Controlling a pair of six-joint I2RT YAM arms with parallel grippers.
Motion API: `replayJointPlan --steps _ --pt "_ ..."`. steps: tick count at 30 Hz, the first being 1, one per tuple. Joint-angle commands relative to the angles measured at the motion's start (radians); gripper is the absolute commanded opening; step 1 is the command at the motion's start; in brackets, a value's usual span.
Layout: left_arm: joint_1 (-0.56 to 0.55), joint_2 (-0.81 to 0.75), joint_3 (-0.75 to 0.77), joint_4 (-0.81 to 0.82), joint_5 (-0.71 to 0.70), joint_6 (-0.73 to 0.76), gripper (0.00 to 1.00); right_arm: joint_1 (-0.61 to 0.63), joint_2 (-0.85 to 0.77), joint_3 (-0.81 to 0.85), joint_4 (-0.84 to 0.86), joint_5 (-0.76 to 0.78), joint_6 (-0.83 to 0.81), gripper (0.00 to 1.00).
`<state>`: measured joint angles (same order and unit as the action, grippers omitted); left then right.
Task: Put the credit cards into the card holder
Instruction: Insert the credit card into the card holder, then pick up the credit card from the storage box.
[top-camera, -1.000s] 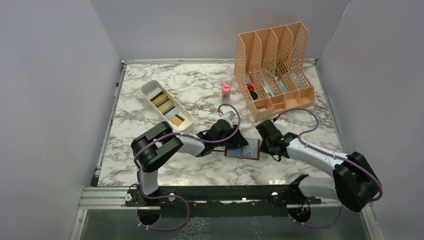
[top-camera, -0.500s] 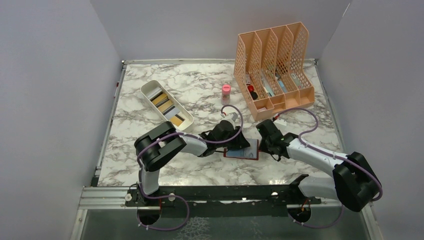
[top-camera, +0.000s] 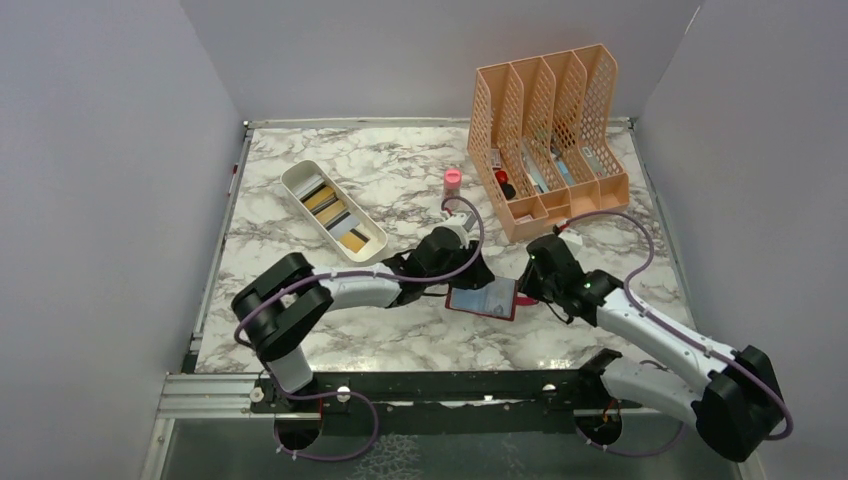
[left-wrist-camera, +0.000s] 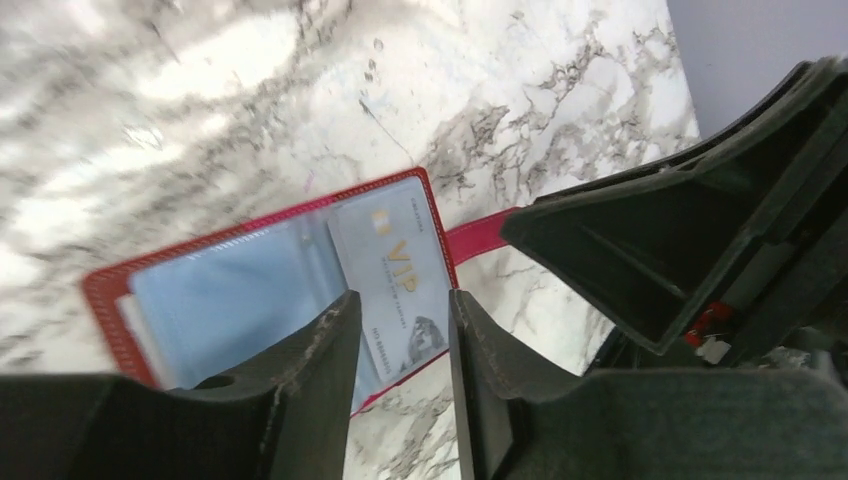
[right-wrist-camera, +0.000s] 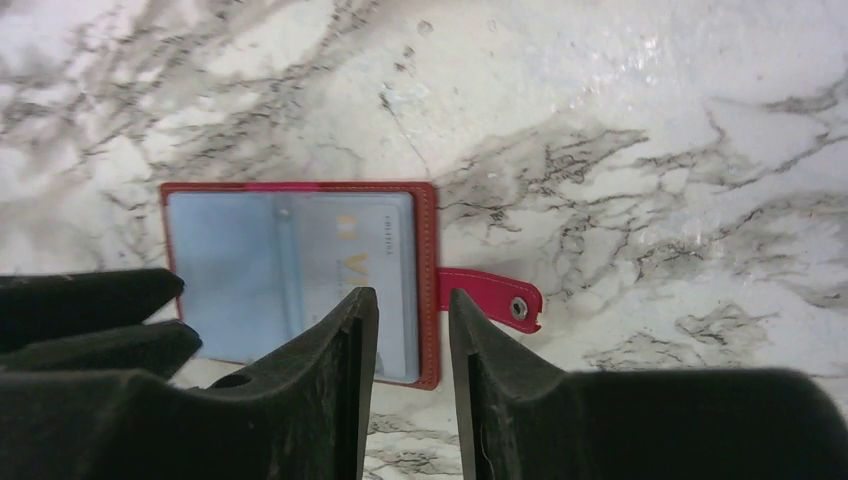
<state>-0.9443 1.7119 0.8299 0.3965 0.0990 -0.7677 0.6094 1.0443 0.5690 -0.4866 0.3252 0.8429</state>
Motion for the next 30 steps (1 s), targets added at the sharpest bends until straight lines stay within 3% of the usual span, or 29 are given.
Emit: replayJointPlan --steps 1,4,9,14,17,22,30 --pt "0.029 -0.115 0.147 -0.245 -0.092 0.229 0.43 0.006 -0.095 0.034 -0.022 -0.032 -0.099 0.39" --pt "0.046 -0.15 0.25 -0.426 -0.158 0.353 0.46 0.006 -0.141 0.034 -0.006 -0.074 -0.152 0.42" --pt "0.106 -0.246 0.328 -0.594 -0.261 0.546 0.49 0.006 -0.193 0.029 0.025 -0.128 -0.209 0.45" --pt "0.198 -0.304 0.356 -0.674 -0.404 0.798 0.51 0.006 -0.227 0.005 0.105 -0.276 -0.294 0.46" --pt "0.273 -0.328 0.334 -0.644 -0.487 0.992 0.5 0.006 -0.235 -0.007 0.127 -0.289 -0.315 0.46" --pt "0.431 -0.303 0.32 -0.606 -0.469 1.253 0.5 0.006 -0.207 0.017 0.091 -0.264 -0.312 0.46" --pt "0.712 -0.147 0.389 -0.613 -0.352 1.36 0.48 0.006 -0.201 0.014 0.092 -0.291 -0.324 0.46"
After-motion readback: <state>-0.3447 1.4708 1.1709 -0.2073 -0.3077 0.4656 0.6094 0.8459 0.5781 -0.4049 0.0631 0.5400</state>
